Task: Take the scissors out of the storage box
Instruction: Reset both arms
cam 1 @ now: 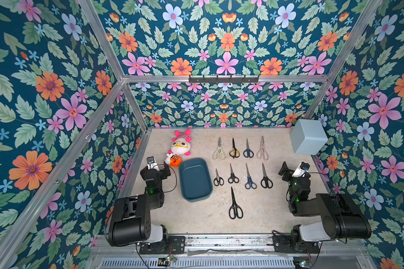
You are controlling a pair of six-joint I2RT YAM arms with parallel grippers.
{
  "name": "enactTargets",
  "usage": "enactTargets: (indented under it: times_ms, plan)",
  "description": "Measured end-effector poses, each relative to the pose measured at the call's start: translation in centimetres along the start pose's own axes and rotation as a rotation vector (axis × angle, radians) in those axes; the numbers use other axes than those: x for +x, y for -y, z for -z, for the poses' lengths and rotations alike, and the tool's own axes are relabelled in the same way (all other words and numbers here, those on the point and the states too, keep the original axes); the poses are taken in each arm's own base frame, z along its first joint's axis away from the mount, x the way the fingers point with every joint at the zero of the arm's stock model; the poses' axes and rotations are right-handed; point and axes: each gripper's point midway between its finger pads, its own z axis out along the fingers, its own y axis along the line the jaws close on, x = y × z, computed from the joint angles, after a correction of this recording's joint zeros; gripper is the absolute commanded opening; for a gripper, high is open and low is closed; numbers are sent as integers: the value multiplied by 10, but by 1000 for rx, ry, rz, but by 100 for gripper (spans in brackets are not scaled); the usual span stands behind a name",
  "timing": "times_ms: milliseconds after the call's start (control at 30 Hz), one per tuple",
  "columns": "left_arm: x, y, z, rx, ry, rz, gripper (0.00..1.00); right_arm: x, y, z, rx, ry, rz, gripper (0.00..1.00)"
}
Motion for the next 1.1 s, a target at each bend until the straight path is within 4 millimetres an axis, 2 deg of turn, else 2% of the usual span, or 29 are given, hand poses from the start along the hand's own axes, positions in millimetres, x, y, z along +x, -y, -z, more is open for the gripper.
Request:
enactTargets:
  times_ms: [200,300,400,533,700,800,867,967,1000,1100]
  plan:
    - [5,2,7,23,-7,-7,99,-1,-1,0,-7,4,-1,99]
    - [-5,7,0,48,2,-13,99,-1,-3,0,-18,3,-1,99]
    - [-6,1,-10,38,-11,-11,99,-1,-3,0,-18,3,-1,99]
    - [10,-1,-1,38,-40,2,99,-1,-3,0,-18,3,-1,99]
    - [6,-5,10,20,-28,14,99,-1,-3,0,-18,3,0,99]
    - [-2,1,15,53,7,40,99,-1,-3,0,-18,3,2,99]
    - [6,4,17,72,-6,84,99,-1,-3,0,-18,3,2,99]
    - [6,18,13,93,12,85,99,-1,-3,0,-18,3,2,99]
    - [8,27,11,113,14,74,99,-1,-3,0,-18,3,2,99]
    - [35,52,7,120,-15,-3,99,-1,-3,0,-18,3,3,99]
